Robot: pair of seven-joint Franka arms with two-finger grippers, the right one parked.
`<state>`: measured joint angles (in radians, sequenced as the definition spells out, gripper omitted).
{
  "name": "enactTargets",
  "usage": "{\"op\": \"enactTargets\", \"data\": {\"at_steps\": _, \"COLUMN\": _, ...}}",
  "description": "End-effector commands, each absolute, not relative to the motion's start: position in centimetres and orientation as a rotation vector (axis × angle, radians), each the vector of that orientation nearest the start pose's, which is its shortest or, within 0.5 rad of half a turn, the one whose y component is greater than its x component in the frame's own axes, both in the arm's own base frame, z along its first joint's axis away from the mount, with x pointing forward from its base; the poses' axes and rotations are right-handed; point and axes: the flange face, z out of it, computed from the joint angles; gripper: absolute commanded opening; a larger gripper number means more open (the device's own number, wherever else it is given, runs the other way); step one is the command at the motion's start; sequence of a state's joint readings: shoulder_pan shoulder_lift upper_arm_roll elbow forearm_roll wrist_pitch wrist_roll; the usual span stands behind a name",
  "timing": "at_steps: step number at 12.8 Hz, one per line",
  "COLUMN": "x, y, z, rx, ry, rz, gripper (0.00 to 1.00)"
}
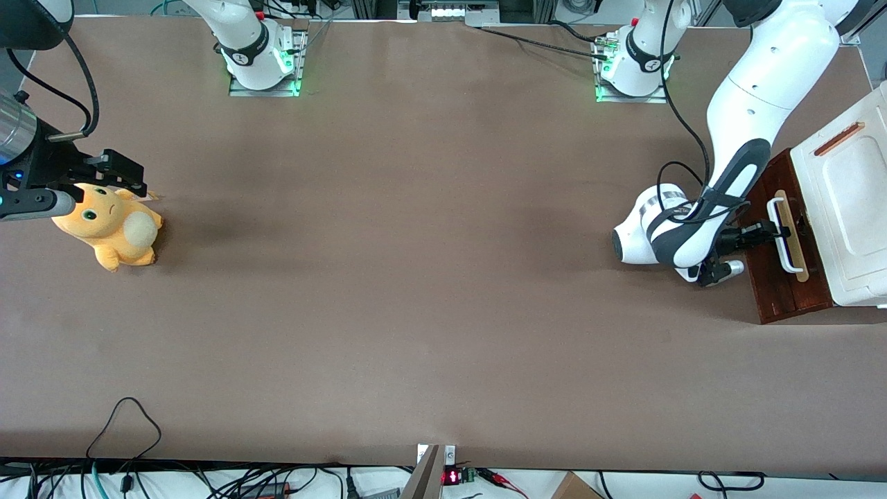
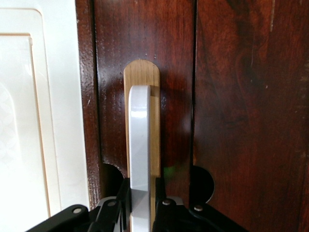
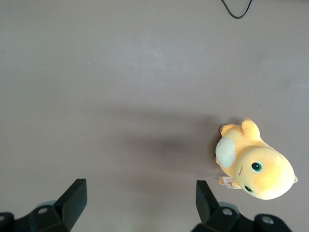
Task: Open lower drawer with left arm only
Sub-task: 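Close the left gripper on the white drawer handle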
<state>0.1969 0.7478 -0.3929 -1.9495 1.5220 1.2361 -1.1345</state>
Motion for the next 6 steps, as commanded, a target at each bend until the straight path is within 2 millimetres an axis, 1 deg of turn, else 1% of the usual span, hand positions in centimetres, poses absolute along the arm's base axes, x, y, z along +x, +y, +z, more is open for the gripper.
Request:
{"op": "enactTargets", "data": {"at_steps": 1, "x": 54.34, "y": 3.37, "z": 14.62, "rx": -1.542, "ry": -0.092, "rz": 0.048, "gripper": 0.29}}
{"op": "enactTargets", "data": {"at_steps": 3, "x": 54.32, "y": 3.69, "z": 14.59, "rx": -1.543, "ry": -0.096, "rz": 0.052, "gripper": 0.33}}
{"op": "enactTargets", "data": {"at_steps": 4, "x": 54.31, "y": 3.77, "z": 14.59, "rx": -1.543, "ry": -0.096, "rz": 0.054, "gripper": 0.33}}
{"op": "enactTargets", "data": {"at_steps": 5, "x": 54.32, "y": 3.76, "z": 14.58, "rx": -1.544, "ry": -0.096, "rz": 0.054, "gripper": 0.32}}
{"op": "enactTargets", "data": {"at_steps": 6, "x": 54.34, "y": 3.76, "z": 14.59, "rx": -1.543, "ry": -0.095, "rz": 0.052, "gripper": 0.28}}
